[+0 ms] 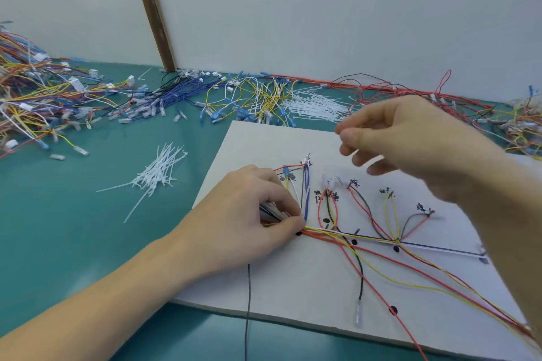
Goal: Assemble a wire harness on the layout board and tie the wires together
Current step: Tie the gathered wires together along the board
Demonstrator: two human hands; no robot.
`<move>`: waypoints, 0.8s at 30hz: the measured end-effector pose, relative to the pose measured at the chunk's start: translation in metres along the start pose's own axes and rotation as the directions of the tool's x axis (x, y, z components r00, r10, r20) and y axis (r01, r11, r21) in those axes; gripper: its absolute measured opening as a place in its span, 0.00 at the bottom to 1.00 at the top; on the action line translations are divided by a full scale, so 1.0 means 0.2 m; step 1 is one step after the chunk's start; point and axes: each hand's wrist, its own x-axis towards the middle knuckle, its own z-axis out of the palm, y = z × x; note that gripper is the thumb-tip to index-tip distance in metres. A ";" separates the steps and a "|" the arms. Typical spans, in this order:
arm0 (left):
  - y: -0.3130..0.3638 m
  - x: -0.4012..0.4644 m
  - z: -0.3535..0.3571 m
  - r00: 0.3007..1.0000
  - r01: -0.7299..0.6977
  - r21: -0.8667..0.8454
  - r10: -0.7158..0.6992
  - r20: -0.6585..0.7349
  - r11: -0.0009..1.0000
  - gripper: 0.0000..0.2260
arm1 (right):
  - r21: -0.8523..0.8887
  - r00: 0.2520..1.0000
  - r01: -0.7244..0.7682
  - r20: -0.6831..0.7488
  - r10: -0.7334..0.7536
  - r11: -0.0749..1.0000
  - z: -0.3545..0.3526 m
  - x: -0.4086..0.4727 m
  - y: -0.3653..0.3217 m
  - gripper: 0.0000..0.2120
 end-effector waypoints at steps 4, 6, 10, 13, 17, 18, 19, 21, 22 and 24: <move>0.00 0.00 0.00 1.000 -0.006 -0.002 0.006 0.005 1.000 0.04 | -0.231 0.998 -0.051 0.013 0.055 0.972 -0.10 0.27 -0.06 0.04; 0.00 0.00 0.00 1.000 -0.020 0.030 0.020 -0.002 0.999 0.03 | -0.361 0.999 -0.037 0.022 0.048 0.932 -0.07 0.42 -0.05 0.05; 0.00 0.00 0.01 0.995 -0.033 0.043 0.037 -0.091 0.999 0.07 | -0.540 0.995 0.078 0.100 -0.028 0.838 0.07 0.64 0.05 0.08; 0.00 0.00 0.02 0.991 -0.049 0.059 0.056 -0.123 0.997 0.09 | -0.602 0.983 0.184 0.100 -0.155 0.777 0.17 0.77 0.12 0.06; -0.01 0.00 0.03 0.990 -0.058 0.068 0.066 -0.127 0.996 0.11 | -0.616 0.979 0.193 0.068 -0.192 0.764 0.25 0.90 0.18 0.06; -0.01 0.00 0.02 0.990 -0.059 0.067 0.067 -0.127 0.996 0.11 | -0.627 0.977 0.196 0.060 -0.205 0.754 0.26 0.91 0.20 0.06; -0.01 0.00 0.03 0.990 -0.059 0.068 0.067 -0.125 0.996 0.11 | -0.639 0.975 0.198 0.049 -0.218 0.743 0.27 0.93 0.20 0.05; -0.01 0.01 0.03 0.990 -0.060 0.071 0.068 -0.124 0.996 0.11 | -0.651 0.973 0.190 0.027 -0.227 0.735 0.28 0.94 0.21 0.04; -0.02 0.01 0.03 0.990 -0.061 0.071 0.070 -0.126 0.996 0.11 | -0.653 0.974 0.182 0.019 -0.224 0.735 0.28 0.95 0.21 0.03; -0.02 0.01 0.03 0.989 -0.059 0.070 0.068 -0.130 0.996 0.10 | -0.674 0.978 0.174 0.032 -0.206 0.718 0.29 0.96 0.21 0.04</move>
